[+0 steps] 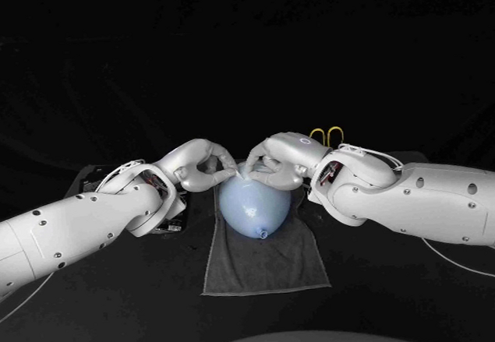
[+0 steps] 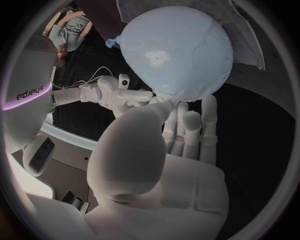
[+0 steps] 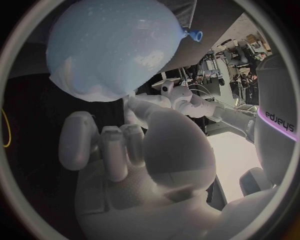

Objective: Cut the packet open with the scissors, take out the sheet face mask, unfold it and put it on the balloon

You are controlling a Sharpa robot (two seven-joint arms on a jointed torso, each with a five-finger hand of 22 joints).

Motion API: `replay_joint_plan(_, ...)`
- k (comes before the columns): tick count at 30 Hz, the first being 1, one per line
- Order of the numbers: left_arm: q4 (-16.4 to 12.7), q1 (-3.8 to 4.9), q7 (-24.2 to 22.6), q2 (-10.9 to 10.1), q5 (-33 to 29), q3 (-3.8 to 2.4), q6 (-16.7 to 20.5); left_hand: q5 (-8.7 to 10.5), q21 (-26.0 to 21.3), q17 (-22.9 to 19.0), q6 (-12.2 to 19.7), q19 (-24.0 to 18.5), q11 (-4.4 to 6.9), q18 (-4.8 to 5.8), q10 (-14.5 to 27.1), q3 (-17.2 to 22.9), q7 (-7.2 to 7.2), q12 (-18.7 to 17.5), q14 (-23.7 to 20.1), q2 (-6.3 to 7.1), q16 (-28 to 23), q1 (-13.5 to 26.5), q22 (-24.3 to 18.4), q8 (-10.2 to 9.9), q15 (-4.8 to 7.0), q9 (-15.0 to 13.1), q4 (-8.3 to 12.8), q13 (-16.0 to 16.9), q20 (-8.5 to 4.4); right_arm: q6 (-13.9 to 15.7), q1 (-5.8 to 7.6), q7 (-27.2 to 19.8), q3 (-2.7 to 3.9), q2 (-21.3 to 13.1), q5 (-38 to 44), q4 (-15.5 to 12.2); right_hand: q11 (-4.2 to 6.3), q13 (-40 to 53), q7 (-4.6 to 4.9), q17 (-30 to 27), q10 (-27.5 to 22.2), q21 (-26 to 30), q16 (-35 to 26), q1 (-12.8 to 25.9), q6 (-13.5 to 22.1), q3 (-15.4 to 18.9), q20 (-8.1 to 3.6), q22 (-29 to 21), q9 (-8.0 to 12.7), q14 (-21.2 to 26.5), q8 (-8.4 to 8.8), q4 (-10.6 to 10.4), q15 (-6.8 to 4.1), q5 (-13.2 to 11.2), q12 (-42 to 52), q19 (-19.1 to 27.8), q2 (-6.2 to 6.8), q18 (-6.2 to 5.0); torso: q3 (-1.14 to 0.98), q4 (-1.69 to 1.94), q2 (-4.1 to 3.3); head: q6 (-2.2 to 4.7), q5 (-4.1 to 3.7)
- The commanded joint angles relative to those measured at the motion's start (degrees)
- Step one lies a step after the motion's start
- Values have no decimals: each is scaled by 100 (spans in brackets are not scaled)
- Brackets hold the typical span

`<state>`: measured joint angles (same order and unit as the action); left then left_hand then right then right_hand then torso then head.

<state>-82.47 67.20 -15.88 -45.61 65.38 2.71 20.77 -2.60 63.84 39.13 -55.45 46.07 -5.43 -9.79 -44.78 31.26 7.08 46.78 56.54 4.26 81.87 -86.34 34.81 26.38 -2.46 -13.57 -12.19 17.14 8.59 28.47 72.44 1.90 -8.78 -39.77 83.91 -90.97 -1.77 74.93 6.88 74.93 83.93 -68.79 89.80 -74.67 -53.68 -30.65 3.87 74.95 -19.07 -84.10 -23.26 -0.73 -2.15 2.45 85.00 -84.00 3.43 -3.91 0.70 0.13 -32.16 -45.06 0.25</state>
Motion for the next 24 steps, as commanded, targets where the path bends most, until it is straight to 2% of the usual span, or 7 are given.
replay_joint_plan(1,-18,49,85,16,-513,-12,-497,-16,35,-13,-12,-45,-5,-66,-15,43,-11,30,-52,-11,16,70,7,37,-2,-152,-9,-10,-15,588,2,-613,3,-50,-419,-97,-53,967,10,1507,161,26,20,6,59,42,9,984,23,-590,33,-13,47,31,-45,22,58,8,-6,-6,-2,23,5)
replay_joint_plan(7,8,91,329,47,-593,-13,-924,-16,21,-38,-1,-83,-19,-63,12,93,-24,35,-94,-37,31,176,3,74,-18,-200,-73,-15,0,821,2,-717,2,-188,-532,-244,-69,949,28,1507,142,19,20,12,89,47,21,986,38,-590,65,-8,62,33,-65,21,90,10,-10,-7,-5,27,2)
replay_joint_plan(12,75,111,457,79,-735,-14,-1037,-17,19,14,-1,-96,-22,-65,34,155,-30,46,-68,-74,66,239,2,112,-23,-248,-103,-14,9,870,2,-658,2,-277,-523,-303,-77,951,34,1507,141,15,20,6,86,53,30,987,44,-590,75,10,71,33,-65,20,128,11,-9,-11,-6,35,7)
replay_joint_plan(18,193,159,630,122,-1071,-14,-1074,-19,36,156,-1,-91,-5,-71,32,286,-37,96,33,-68,142,320,9,174,-12,-331,-74,0,12,982,2,-478,1,-344,-445,-335,-78,958,31,1507,146,1,20,4,65,56,34,990,42,-590,70,15,74,34,-57,15,140,13,-8,0,-9,51,4)
replay_joint_plan(21,248,201,749,137,-1349,-15,-1074,-20,95,318,18,-69,18,-74,21,571,-42,170,166,16,244,504,37,250,13,-459,43,16,-4,1001,2,-329,1,-352,-395,-329,-76,962,27,1507,149,4,20,-3,50,52,37,989,41,-590,65,21,75,34,-54,16,141,12,-5,1,-6,49,4)
replay_joint_plan(22,265,219,792,141,-1475,-15,-1071,-24,160,481,-5,-43,38,-75,-17,857,-65,236,315,85,334,764,69,329,36,-580,102,29,-22,998,2,-271,1,-347,-377,-323,-74,966,25,1507,153,13,20,-8,40,51,38,987,40,-590,62,26,74,35,-49,19,146,10,-4,1,-8,48,4)
replay_joint_plan(24,300,269,885,144,-1769,-16,-1061,-20,215,642,-3,-32,56,-75,-42,1075,-89,292,451,143,398,894,98,374,51,-668,251,42,-38,988,2,-164,1,-325,-342,-301,-74,966,26,1507,152,14,20,-1,30,58,39,987,41,-590,61,27,74,34,-50,19,161,9,-1,-1,-6,49,8)
